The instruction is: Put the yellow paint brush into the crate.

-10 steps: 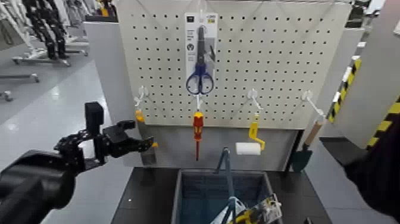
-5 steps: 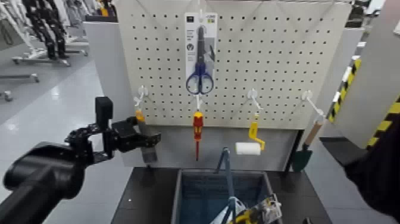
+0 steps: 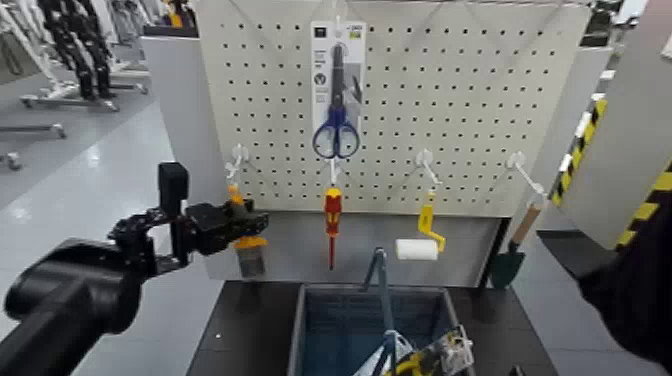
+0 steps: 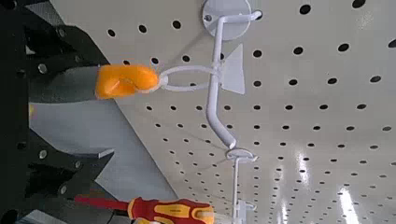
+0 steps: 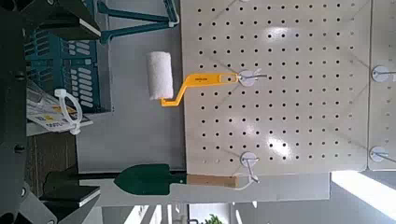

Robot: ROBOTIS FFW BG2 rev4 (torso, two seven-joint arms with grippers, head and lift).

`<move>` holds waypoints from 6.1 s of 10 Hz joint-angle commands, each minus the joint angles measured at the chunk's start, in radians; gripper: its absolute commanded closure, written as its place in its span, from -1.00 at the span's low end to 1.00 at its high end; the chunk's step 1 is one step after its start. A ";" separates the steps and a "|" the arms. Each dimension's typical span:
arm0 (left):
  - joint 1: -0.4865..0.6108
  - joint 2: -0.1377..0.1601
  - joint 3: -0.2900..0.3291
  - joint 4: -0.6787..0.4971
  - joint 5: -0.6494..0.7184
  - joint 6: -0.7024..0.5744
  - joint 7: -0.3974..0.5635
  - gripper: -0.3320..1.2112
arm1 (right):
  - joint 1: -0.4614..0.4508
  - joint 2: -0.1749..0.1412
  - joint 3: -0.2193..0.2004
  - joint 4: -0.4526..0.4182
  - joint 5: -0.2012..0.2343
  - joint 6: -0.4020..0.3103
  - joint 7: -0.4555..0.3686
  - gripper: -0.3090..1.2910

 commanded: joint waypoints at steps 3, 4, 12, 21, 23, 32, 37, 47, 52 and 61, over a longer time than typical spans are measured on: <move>0.011 -0.001 0.019 -0.010 -0.001 -0.006 0.008 0.78 | 0.001 0.000 -0.001 -0.002 -0.002 0.000 0.000 -0.45; 0.014 -0.001 0.022 -0.015 -0.001 -0.008 0.008 0.78 | 0.003 0.000 -0.001 -0.002 -0.002 0.000 0.000 -0.45; 0.192 -0.029 0.151 -0.302 -0.003 0.071 0.047 0.92 | 0.003 -0.002 -0.001 -0.004 0.000 0.005 0.000 -0.45; 0.356 -0.094 0.183 -0.628 0.210 0.253 0.159 0.92 | 0.000 -0.002 0.001 0.008 -0.012 -0.005 0.000 -0.45; 0.375 -0.104 0.148 -0.589 0.282 0.248 0.166 0.92 | -0.002 -0.002 0.002 0.011 -0.015 -0.008 0.000 -0.45; 0.303 -0.150 -0.147 -0.217 0.446 0.100 0.152 0.92 | -0.002 0.001 0.002 0.013 -0.018 -0.011 0.000 -0.45; 0.281 -0.159 -0.200 -0.147 0.500 0.121 0.169 0.47 | -0.002 0.003 0.004 0.013 -0.021 -0.014 0.000 -0.45; 0.366 -0.147 -0.105 -0.343 0.255 -0.005 0.341 -0.44 | 0.003 0.003 -0.001 0.010 -0.025 -0.014 0.000 -0.45; 0.476 -0.156 0.013 -0.446 -0.043 -0.123 0.452 -0.44 | 0.004 0.003 -0.003 0.010 -0.025 -0.015 0.000 -0.45; 0.746 -0.219 0.176 -0.540 -0.285 -0.321 0.714 -0.44 | 0.001 -0.005 0.008 0.013 -0.038 -0.011 -0.005 -0.45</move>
